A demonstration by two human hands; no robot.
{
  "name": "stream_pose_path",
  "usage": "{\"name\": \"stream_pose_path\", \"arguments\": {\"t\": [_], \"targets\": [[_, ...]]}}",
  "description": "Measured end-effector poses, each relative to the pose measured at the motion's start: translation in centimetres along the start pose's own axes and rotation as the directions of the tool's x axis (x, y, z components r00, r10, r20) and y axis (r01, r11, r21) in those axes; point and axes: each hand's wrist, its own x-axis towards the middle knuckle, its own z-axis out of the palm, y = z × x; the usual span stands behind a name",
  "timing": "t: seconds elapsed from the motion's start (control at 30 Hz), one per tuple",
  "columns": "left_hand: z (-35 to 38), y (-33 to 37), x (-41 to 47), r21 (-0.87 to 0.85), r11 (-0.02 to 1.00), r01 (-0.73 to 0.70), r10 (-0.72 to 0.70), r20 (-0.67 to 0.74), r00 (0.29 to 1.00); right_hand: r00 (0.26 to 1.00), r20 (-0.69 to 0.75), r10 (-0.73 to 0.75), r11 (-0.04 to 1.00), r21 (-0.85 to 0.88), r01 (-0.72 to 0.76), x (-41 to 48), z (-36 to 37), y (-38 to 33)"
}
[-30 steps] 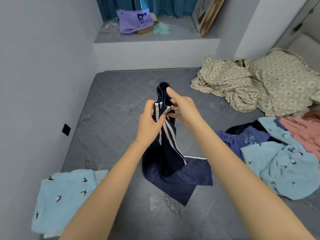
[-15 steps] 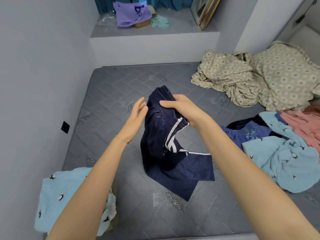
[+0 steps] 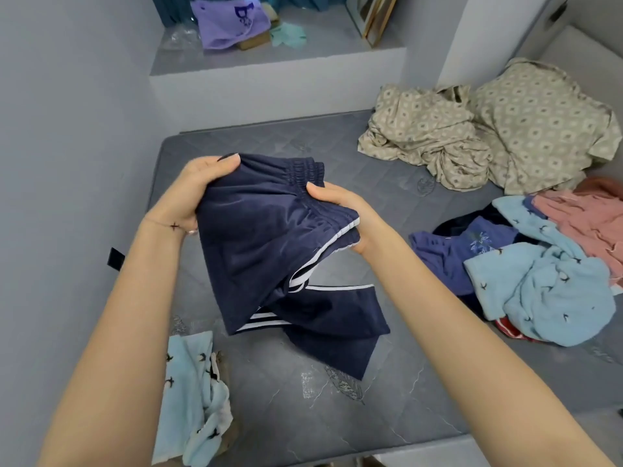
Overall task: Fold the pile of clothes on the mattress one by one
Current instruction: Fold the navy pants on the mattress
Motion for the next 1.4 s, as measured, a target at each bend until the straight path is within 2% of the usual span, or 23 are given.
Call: {"name": "stream_pose_path", "arguments": {"t": [0.07, 0.13, 0.2, 0.3, 0.37, 0.43, 0.53, 0.7, 0.8, 0.93, 1.07, 1.17, 1.2, 1.27, 1.3, 1.4], "targets": [[0.9, 0.3, 0.7, -0.069, 0.997, 0.039, -0.035, 0.052, 0.998, 1.000, 0.010, -0.014, 0.998, 0.062, 0.014, -0.4, -0.7, 0.0], [2.5, -0.9, 2.2, -0.070, 0.990, 0.125, -0.120, 0.070, 0.990, 0.999, -0.040, -0.010, 0.994, 0.112, 0.014, -1.4, -2.7, -0.1], [4.8, -4.2, 4.0, 0.043, 0.975, 0.218, -0.220, 0.057, 0.974, 0.989, -0.146, 0.022, 0.995, 0.104, -0.007, -2.6, -5.9, 0.2], [9.3, -11.2, 6.2, 0.263, 0.908, 0.325, -0.356, 0.078, 0.931, 0.924, -0.374, 0.077, 0.992, -0.065, -0.109, -4.8, -11.7, 1.6], [12.5, -15.6, 7.1, 0.305, 0.878, 0.369, -0.411, 0.084, 0.908, 0.886, -0.455, 0.093, 0.977, -0.132, -0.170, -5.9, -15.1, 2.9], [15.7, -19.0, 8.2, 0.315, 0.877, 0.362, -0.396, 0.049, 0.917, 0.861, -0.500, 0.093, 0.966, -0.163, -0.199, -6.5, -18.3, 3.9], [20.0, -23.4, 9.8, 0.374, 0.886, 0.274, -0.299, 0.009, 0.954, 0.821, -0.569, 0.056, 0.947, -0.230, -0.223, -7.0, -23.6, 5.3], [26.7, -32.1, 12.6, 0.520, 0.844, 0.129, -0.163, 0.020, 0.986, 0.722, -0.679, -0.133, 0.835, -0.469, -0.287, -7.5, -33.9, 8.0], [29.8, -37.8, 14.4, 0.549, 0.821, 0.154, -0.184, -0.001, 0.983, 0.702, -0.689, -0.179, 0.776, -0.538, -0.330, -7.4, -39.6, 10.1], [34.3, -43.3, 17.2, 0.525, 0.841, 0.131, -0.211, 0.095, 0.973, 0.681, -0.712, -0.170, 0.732, -0.554, -0.397, -7.3, -46.4, 13.0], [37.1, -48.5, 18.6, 0.507, 0.860, 0.063, -0.131, 0.101, 0.986, 0.534, -0.797, -0.282, 0.694, -0.554, -0.460, -8.1, -52.4, 15.9], [37.1, -51.7, 18.1, 0.628, 0.778, -0.026, -0.069, 0.127, 0.990, 0.463, -0.833, -0.302, 0.644, -0.537, -0.545, -8.1, -55.3, 17.6], [36.9, -52.4, 17.7, 0.689, 0.722, -0.064, -0.061, 0.156, 0.986, 0.461, -0.831, -0.311, 0.617, -0.546, -0.568, -7.9, -56.0, 18.1], [36.2, -52.9, 16.8, 0.787, 0.615, -0.056, -0.133, 0.174, 0.976, 0.479, -0.803, -0.354, 0.551, -0.593, -0.587, -7.2, -56.3, 18.6], [35.7, -53.0, 16.3, 0.820, 0.571, -0.034, -0.174, 0.162, 0.971, 0.506, -0.768, -0.393, 0.483, -0.640, -0.597, -6.7, -55.9, 18.8], [33.5, -52.7, 15.1, 0.901, 0.435, -0.011, -0.213, 0.115, 0.970, 0.644, -0.604, -0.469, 0.239, -0.789, -0.566, -5.0, -53.8, 20.3]]}}
